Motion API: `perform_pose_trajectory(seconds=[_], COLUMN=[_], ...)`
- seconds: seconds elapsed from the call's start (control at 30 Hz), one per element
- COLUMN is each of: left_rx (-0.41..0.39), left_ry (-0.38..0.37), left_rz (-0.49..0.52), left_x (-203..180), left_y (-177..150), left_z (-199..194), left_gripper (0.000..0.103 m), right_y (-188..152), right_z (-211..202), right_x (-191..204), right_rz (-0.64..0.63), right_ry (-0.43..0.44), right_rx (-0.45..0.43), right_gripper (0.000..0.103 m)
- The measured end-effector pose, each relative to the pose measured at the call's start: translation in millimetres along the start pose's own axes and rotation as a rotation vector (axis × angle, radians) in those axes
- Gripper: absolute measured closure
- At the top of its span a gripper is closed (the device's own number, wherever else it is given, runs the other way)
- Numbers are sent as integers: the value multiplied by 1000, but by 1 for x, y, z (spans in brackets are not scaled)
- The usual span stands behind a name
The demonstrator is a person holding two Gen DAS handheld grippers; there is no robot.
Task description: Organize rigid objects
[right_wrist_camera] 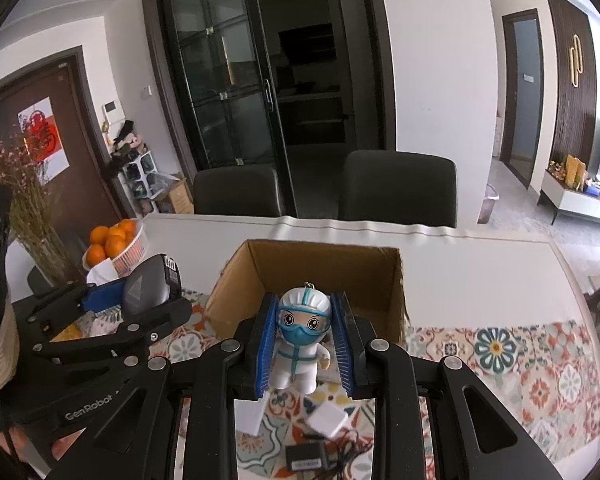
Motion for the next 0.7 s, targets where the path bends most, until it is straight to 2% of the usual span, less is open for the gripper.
perform_pose_trajectory(seconds=[0.33,0.7], left_rx=[78,250], left_ry=[-44,-28], left_rz=[-15,-19], left_x=[10,21], left_y=[30,35], left_z=[37,104], left_gripper=[48,48], right_y=[27,25], right_z=[38,109], right_x=[-6,-23], right_rz=[-1,44], right_ry=[12,20], right_rx=[65,251], right_gripper=[76,76])
Point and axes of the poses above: each gripper's, at about its wrist camera, not at the fingertips, and z roughly the way its jaws point, x to its left, y to its top, the point moved 1 cm from there along z, roughly the way its jaws point, and after that the axes turned 4 degrees about -y, right-handed, at the moved point
